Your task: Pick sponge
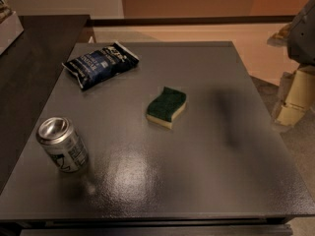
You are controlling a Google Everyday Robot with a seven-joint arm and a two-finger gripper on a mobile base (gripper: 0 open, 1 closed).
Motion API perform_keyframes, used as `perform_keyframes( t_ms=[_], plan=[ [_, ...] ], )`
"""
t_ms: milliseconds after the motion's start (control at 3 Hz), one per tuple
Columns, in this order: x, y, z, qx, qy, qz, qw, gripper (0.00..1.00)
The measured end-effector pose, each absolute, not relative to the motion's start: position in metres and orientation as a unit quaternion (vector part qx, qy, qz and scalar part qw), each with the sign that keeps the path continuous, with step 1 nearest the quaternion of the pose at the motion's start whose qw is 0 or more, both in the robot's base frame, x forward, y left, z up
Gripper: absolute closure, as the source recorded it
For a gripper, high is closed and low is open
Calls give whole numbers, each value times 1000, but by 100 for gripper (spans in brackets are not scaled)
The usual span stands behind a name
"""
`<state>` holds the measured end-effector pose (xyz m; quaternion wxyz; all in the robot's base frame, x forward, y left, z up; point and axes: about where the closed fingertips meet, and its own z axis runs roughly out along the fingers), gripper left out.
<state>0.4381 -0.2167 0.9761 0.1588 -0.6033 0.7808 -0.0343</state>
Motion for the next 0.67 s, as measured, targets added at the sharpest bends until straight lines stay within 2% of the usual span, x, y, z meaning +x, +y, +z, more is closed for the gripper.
perform_keyframes(
  t_ms=[667],
  plan=[
    [448,-200,977,-632,757,-23,164,0]
  ],
)
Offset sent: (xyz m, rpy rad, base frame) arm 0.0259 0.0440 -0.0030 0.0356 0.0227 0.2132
